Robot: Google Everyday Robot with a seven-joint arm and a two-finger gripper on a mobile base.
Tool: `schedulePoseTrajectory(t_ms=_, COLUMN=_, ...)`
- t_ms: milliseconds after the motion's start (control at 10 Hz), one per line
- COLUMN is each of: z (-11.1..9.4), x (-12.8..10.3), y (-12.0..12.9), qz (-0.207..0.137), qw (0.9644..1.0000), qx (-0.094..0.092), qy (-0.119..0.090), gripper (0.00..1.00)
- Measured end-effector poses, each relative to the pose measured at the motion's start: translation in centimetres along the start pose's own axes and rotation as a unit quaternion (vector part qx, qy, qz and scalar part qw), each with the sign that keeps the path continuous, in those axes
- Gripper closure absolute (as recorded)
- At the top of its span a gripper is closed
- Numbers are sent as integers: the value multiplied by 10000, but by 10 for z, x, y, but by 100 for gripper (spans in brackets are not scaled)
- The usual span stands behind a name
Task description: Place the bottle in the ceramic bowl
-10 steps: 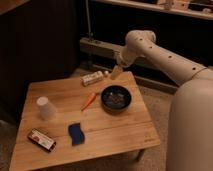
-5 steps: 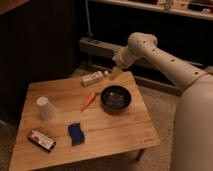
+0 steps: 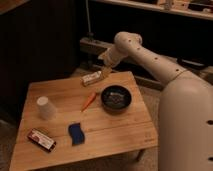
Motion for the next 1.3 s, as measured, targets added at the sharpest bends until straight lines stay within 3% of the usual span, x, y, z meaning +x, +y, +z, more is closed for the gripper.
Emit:
schedulePoseTrajectory(t_ms=300, z=22, x=-7, y=-4, qz=-275, qw=9994, qx=-74, qy=182, gripper=22)
schedulePoseTrajectory(t_ms=700, z=53, x=1, y=-18, qz=-323, qw=9989, qx=-127, qy=299, gripper=22)
schedulePoseTrajectory(t_ms=1300, z=134, x=19, y=-30, qz=-358, qw=9975, qx=-491, qy=348, gripper=22)
